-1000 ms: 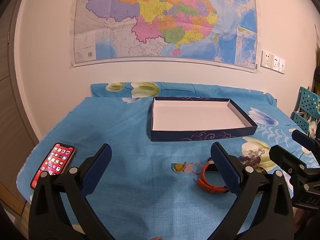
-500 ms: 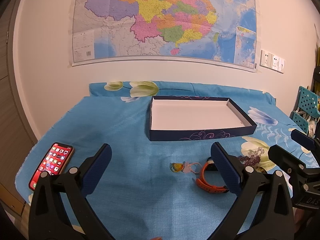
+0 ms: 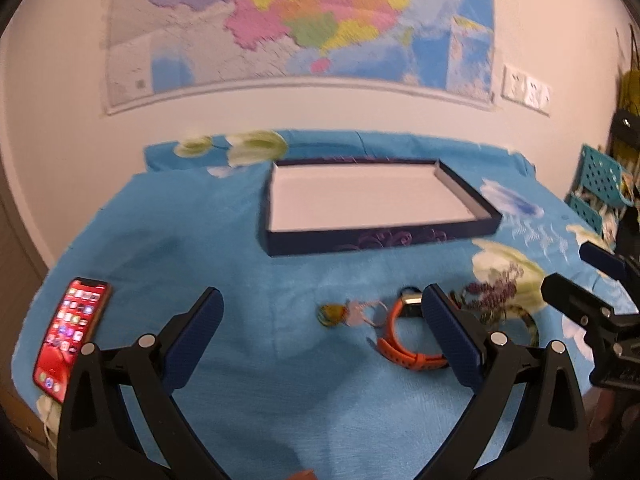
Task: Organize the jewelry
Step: 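Grasp the orange smartwatch with the left tool while the right tool grasps the tortoiseshell bangle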
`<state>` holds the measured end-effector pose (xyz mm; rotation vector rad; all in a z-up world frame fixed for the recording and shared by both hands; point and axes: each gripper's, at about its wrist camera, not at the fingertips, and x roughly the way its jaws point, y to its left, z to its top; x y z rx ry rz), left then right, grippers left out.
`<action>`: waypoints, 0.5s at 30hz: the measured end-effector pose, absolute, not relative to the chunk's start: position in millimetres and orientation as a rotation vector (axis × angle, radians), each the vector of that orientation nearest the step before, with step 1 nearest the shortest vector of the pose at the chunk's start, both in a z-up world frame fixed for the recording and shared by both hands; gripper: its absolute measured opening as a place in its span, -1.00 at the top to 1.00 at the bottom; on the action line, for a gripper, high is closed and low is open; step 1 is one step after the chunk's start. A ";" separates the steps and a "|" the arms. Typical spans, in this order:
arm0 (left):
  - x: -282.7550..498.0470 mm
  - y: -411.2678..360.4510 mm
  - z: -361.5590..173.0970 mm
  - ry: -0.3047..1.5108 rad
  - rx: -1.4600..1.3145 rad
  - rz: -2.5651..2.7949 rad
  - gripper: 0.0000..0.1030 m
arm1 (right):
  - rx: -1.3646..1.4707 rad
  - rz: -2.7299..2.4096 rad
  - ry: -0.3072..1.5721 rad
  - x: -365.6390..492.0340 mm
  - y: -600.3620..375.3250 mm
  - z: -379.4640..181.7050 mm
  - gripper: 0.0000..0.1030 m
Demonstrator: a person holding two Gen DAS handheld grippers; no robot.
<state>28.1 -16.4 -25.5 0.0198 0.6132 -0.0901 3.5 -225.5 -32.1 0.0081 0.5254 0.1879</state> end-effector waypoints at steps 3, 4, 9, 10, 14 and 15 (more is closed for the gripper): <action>37.3 -21.3 -35.8 0.659 0.019 -0.128 -0.89 | 0.009 0.192 0.578 7.1 -234.5 -43.1 -0.87; 40.1 -23.0 -39.1 0.675 0.020 -0.141 -0.89 | 0.010 0.197 0.595 8.1 -236.5 -45.8 -0.87; 51.1 -33.3 -55.6 0.743 0.032 -0.205 -0.89 | -0.011 0.226 0.665 11.2 -240.5 -59.9 -0.49; 52.9 -36.1 -58.7 0.757 0.042 -0.215 -0.89 | -0.009 0.239 0.683 12.3 -241.1 -62.7 -0.42; 56.3 -45.7 -67.0 0.793 0.074 -0.244 -0.88 | -0.004 0.271 0.721 15.0 -241.5 -69.7 0.10; 57.6 -47.9 -69.1 0.806 0.078 -0.255 -0.86 | 0.000 0.278 0.732 16.0 -242.1 -71.6 0.23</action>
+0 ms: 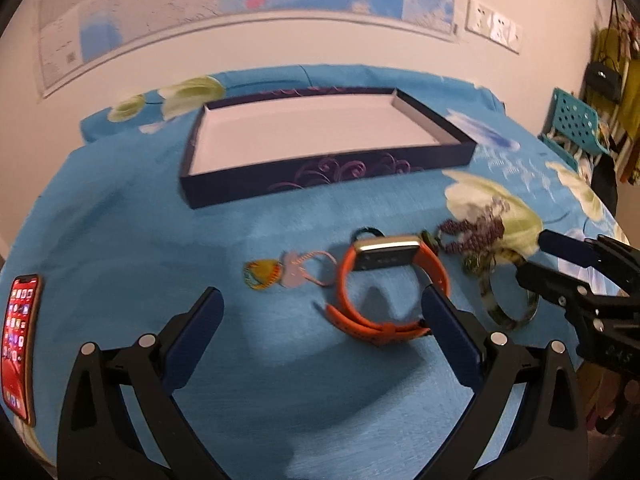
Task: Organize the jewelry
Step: 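Grasp the orange smartwatch with the left tool while the right tool grasps the tortoiseshell bangle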
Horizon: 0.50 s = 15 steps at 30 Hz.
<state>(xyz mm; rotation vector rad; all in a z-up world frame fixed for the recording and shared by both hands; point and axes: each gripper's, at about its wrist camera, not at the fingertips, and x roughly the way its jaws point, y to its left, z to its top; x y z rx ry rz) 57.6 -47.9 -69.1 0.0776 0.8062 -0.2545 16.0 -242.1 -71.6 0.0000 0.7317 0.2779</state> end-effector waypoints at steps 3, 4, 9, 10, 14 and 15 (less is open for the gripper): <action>60.8 -50.9 -71.4 0.827 0.063 -0.287 -0.65 | 0.007 0.295 0.758 18.7 -243.7 -76.6 0.40; 61.1 -51.2 -71.2 0.831 0.056 -0.296 -0.54 | 0.009 0.300 0.764 19.0 -244.0 -77.4 0.45; 67.1 -53.0 -72.6 0.872 0.030 -0.331 0.05 | 0.029 0.317 0.804 24.1 -249.5 -84.1 0.73; 68.2 -53.0 -73.1 0.879 0.028 -0.335 0.10 | 0.028 0.315 0.805 24.7 -250.5 -85.1 0.78; 68.3 -54.3 -71.5 0.890 0.026 -0.361 0.37 | 0.030 0.325 0.807 26.9 -253.9 -85.1 0.86; 67.5 -54.7 -71.5 0.891 0.031 -0.362 0.38 | 0.037 0.331 0.806 27.3 -255.4 -84.9 0.87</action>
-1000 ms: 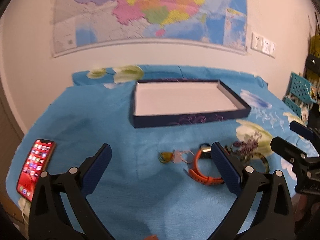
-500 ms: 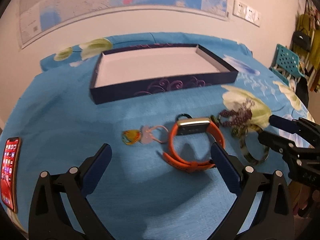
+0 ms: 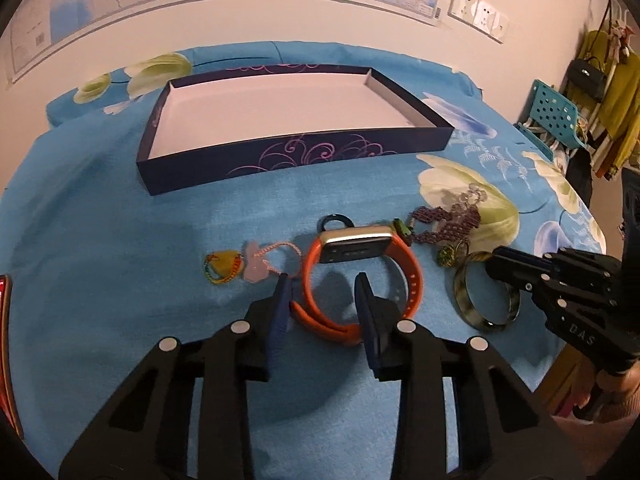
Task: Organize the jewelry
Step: 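Grasp the orange smartwatch with the left tool while the right tool grasps the tortoiseshell bangle, then carry the watch and bangle into the white box and open both tools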
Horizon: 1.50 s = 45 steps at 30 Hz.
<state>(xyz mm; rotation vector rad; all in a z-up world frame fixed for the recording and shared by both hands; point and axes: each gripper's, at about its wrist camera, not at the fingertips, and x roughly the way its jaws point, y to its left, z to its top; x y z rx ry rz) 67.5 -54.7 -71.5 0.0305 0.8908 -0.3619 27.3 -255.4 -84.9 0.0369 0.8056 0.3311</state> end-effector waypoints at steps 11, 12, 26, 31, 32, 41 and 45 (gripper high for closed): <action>66.8 -51.9 -67.7 0.923 0.020 -0.386 0.82 | 0.072 0.372 0.763 33.8 -264.9 -66.7 0.87; 67.0 -52.5 -67.8 0.925 0.028 -0.386 0.82 | 0.070 0.379 0.756 36.2 -265.1 -63.6 0.87; 75.9 -65.9 -70.7 0.944 0.133 -0.397 0.85 | 0.038 0.420 0.714 59.9 -259.1 -45.8 0.87; 81.7 -58.0 -58.4 0.937 0.055 -0.436 0.86 | 0.015 0.421 0.687 76.8 -259.9 -31.9 0.87; 84.5 -54.6 -53.0 0.924 0.033 -0.438 0.86 | 0.008 0.419 0.681 82.5 -260.3 -28.2 0.87; 161.6 -23.1 -5.5 0.821 -0.112 -0.352 0.86 | -0.031 0.404 0.665 164.6 -253.7 -11.6 0.87; 203.3 -24.0 -6.5 0.827 -0.102 -0.283 0.86 | -0.038 0.396 0.696 202.0 -246.8 -14.8 0.85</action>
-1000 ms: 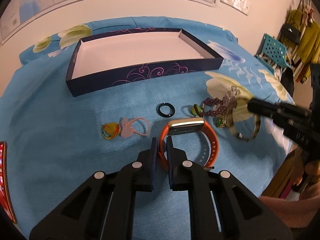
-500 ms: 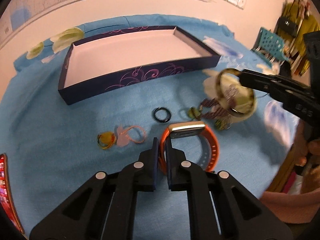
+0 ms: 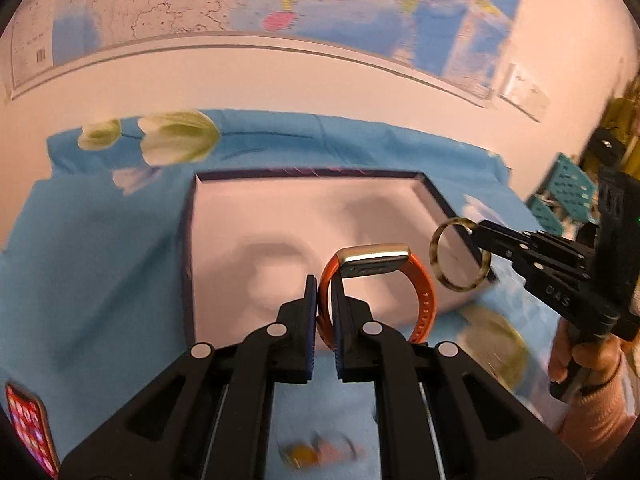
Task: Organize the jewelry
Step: 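Carry the watch and bangle into the white box and open both tools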
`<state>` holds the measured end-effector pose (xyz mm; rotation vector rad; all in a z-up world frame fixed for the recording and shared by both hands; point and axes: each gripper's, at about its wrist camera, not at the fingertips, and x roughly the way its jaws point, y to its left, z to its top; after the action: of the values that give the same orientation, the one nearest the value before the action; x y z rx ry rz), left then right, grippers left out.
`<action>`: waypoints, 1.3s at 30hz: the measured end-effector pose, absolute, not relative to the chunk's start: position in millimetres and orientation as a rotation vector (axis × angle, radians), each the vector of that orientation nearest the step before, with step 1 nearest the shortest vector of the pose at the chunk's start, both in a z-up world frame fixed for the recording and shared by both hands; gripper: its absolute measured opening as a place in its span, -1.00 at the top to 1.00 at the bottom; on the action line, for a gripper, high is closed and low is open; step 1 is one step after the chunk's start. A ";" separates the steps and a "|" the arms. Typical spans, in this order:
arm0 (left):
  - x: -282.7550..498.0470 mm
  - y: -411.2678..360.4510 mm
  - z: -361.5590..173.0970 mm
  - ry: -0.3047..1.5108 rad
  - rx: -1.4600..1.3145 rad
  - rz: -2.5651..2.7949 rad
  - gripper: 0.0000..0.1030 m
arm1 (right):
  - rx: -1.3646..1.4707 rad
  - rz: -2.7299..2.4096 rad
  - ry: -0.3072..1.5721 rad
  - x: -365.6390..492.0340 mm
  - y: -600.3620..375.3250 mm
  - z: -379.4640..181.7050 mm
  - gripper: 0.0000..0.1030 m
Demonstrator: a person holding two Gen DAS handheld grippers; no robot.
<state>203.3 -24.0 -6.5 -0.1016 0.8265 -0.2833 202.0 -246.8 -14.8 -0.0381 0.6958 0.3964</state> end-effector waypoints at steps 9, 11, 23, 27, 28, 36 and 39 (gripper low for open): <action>279.2 -27.1 -27.6 0.898 -0.095 -0.215 0.85 | -0.026 0.356 0.775 279.5 -238.1 -30.3 0.86; 292.6 -29.2 -35.0 0.921 -0.092 -0.199 0.84 | -0.018 0.348 0.787 288.8 -237.7 -33.0 0.90; 331.4 -29.1 -60.2 1.014 -0.091 -0.165 0.84 | -0.005 0.371 0.849 302.1 -233.6 -36.8 0.80; 331.3 -28.7 -60.4 1.017 -0.093 -0.173 0.82 | -0.052 0.426 0.880 276.1 -230.9 -39.9 0.66; 330.9 -28.4 -60.3 1.016 -0.095 -0.174 0.81 | -0.084 0.437 0.884 268.7 -228.5 -40.9 0.63; 332.0 -25.5 -62.3 1.018 -0.098 -0.179 0.74 | -0.222 0.449 0.934 247.3 -220.8 -58.8 0.61; 334.1 -28.7 -63.1 1.020 -0.100 -0.175 0.74 | -0.191 0.425 0.945 262.9 -219.8 -63.5 0.62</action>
<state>334.1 -28.7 -63.1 -0.1000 1.0200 -0.1749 262.9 -219.8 -63.5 -0.1908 0.9455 0.4246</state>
